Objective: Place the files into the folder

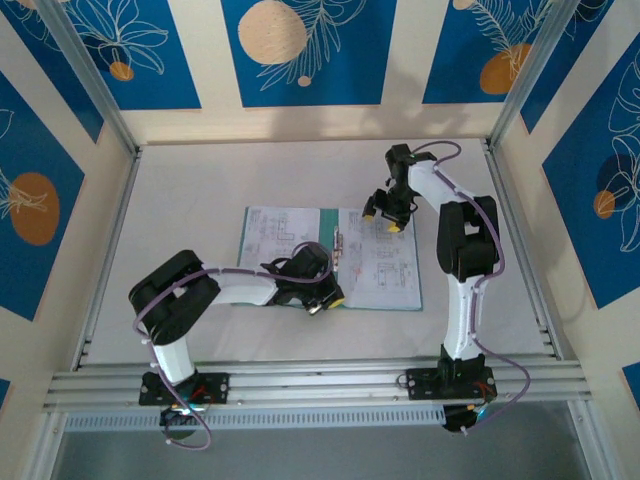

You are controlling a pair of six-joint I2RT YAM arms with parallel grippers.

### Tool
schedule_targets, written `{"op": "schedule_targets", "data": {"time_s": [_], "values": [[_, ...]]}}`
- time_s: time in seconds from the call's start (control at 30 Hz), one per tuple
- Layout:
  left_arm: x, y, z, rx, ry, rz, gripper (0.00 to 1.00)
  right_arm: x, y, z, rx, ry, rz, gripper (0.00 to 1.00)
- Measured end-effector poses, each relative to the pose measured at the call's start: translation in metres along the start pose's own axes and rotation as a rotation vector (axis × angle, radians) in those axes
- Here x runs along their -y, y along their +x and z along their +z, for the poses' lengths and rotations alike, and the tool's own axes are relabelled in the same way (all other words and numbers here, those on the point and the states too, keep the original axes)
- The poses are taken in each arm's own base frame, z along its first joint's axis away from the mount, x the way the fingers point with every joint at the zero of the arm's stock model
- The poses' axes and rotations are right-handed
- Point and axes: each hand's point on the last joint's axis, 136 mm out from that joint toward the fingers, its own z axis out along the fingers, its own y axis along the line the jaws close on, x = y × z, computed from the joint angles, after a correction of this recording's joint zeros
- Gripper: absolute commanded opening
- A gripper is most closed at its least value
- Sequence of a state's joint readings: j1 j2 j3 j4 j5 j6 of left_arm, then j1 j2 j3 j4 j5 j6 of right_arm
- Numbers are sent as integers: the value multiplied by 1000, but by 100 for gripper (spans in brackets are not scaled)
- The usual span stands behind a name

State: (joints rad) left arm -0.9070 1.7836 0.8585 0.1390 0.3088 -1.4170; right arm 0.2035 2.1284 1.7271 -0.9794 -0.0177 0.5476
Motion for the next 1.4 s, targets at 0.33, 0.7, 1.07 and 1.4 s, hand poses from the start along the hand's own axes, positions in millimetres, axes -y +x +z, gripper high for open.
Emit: {"op": "schedule_targets", "data": {"time_s": [0.33,0.7,1.07,1.4], "values": [[-1,-1,0,10,-2,-13,14,-4,2,-6,5,-17,8,65],[-1,1,-27,60,-32,6,49,-18,6,-32,53,-65,3,59],[-20,-24,-71,138,-80,-9,16,-76,14,-25,62,-120,-70,13],[-55,-59,-76,155,-156,-48,0,-109,5,14,34,-103,-108,0]]}}
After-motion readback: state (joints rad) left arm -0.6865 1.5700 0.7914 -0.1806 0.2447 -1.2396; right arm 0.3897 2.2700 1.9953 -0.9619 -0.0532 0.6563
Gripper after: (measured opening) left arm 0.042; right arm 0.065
